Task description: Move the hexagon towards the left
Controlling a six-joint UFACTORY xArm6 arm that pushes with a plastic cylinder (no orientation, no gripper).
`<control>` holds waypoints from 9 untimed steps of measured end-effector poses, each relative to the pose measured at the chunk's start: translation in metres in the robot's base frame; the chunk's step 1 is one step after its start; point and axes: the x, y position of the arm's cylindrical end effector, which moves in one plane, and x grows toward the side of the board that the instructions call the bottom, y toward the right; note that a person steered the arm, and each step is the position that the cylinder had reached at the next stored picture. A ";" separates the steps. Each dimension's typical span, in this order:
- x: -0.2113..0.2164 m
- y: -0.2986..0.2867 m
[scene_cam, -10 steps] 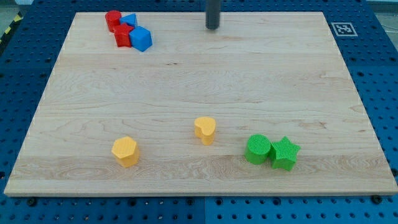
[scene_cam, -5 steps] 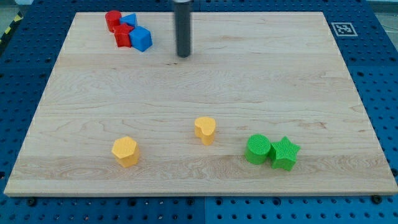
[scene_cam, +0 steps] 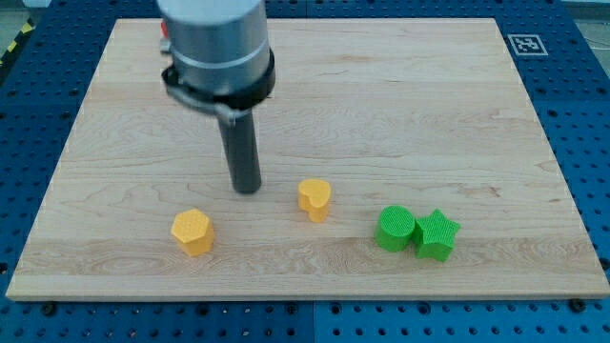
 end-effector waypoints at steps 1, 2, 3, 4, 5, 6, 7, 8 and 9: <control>0.025 0.000; 0.027 0.001; 0.041 -0.027; 0.048 -0.035; 0.048 -0.039; 0.048 -0.075; 0.048 -0.090; 0.031 -0.081; -0.016 -0.053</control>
